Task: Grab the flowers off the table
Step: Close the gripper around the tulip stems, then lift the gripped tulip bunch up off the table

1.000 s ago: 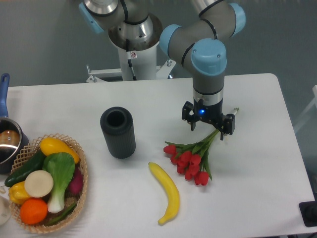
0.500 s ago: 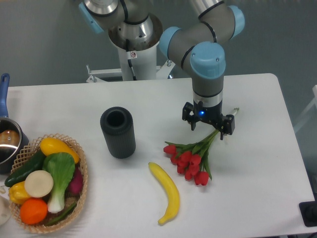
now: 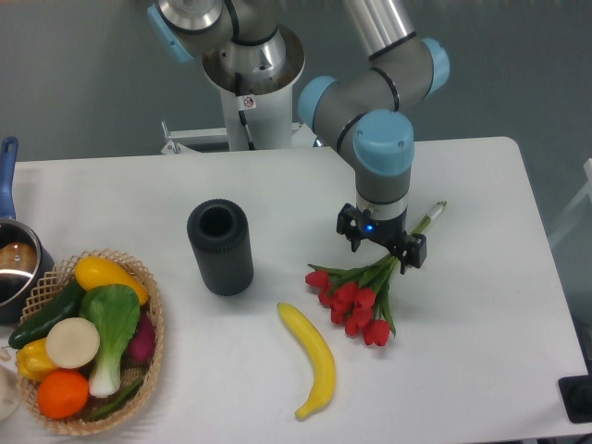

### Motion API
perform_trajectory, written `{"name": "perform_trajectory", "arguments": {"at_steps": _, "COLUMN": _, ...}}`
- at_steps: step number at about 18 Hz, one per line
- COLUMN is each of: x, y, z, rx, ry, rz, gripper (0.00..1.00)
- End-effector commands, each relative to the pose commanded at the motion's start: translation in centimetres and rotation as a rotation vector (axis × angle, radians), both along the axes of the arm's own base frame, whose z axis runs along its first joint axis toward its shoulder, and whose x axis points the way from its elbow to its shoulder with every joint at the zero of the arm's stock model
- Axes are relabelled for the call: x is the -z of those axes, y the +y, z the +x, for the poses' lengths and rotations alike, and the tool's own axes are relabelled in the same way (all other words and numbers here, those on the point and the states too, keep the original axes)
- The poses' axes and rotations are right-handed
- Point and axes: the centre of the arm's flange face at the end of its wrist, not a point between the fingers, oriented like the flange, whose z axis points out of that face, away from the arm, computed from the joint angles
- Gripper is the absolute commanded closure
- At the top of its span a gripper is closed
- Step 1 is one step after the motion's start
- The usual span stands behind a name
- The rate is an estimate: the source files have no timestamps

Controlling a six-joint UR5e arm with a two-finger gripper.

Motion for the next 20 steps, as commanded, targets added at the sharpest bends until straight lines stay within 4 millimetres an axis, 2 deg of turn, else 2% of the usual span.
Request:
{"name": "perform_trajectory", "arguments": {"at_steps": 6, "x": 1.9, "y": 0.7, "z": -0.6, "rx": 0.008, "ry": -0.022, "rz": -0.015, "gripper": 0.0}}
{"name": "perform_trajectory", "arguments": {"at_steps": 7, "x": 2.2, "y": 0.7, "z": -0.6, "rx": 0.008, "ry": -0.027, "rz": -0.018, "gripper": 0.03}}
{"name": "perform_trajectory", "arguments": {"at_steps": 8, "x": 2.4, "y": 0.7, "z": -0.5, "rx": 0.006, "ry": -0.029, "rz": -0.021, "gripper": 0.15}}
{"name": "perform_trajectory", "arguments": {"at_steps": 11, "x": 2.1, "y": 0.7, "z": -0.3, "rx": -0.003, "ry": -0.028, "rz": -0.016, "gripper": 0.87}}
{"name": "perform_trajectory", "arguments": {"at_steps": 12, "x": 1.9, "y": 0.6, "z": -0.2, "rx": -0.011, "ry": -0.025, "rz": -0.015, "gripper": 1.0}}
{"name": "perform_trajectory", "arguments": {"at_steps": 20, "x": -3.0, "y": 0.1, "z": -0.2, "rx": -0.057, "ry": 0.043, "rz": 0.027, "gripper": 1.0}}
